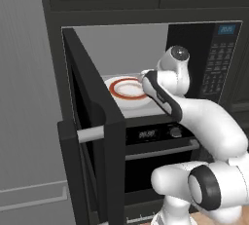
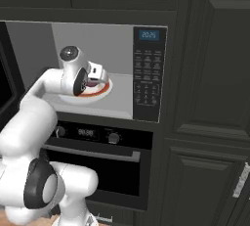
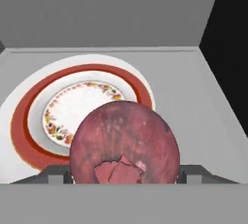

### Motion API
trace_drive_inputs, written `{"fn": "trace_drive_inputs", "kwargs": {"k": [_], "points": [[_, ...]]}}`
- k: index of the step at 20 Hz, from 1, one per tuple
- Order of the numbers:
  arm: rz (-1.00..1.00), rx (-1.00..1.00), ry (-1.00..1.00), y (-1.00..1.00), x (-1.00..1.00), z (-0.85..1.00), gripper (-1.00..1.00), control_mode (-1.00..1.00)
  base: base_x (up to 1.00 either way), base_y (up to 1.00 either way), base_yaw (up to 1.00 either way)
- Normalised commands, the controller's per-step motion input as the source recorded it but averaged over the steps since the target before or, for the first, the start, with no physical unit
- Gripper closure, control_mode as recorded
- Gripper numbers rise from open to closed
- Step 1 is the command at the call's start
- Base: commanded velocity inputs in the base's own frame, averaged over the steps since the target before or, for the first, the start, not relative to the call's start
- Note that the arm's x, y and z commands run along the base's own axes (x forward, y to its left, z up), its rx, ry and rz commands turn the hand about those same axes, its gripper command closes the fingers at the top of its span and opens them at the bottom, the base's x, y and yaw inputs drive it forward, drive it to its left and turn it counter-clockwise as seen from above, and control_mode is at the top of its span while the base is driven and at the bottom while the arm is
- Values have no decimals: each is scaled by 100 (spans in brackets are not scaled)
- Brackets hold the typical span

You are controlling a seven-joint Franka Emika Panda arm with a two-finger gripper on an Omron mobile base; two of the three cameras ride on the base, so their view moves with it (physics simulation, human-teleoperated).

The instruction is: Pick the onion from the microwave and place it on plate located on the counter.

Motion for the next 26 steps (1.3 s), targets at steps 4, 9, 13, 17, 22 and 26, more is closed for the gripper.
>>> {"fn": "trace_drive_inputs", "kwargs": {"k": [4,9,13,17,22,26], "points": [[0,0,2,-16,-59,62,100,-100,0,0,0],[0,0,2,-1,-73,51,100,-100,0,0,0],[0,0,1,-2,-76,30,100,-100,0,0,0],[0,0,0,-4,-83,3,100,-100,0,0,0],[0,0,0,-1,-80,-4,100,-100,0,0,0],[0,0,-7,0,-62,0,100,-100,0,0,0]]}}
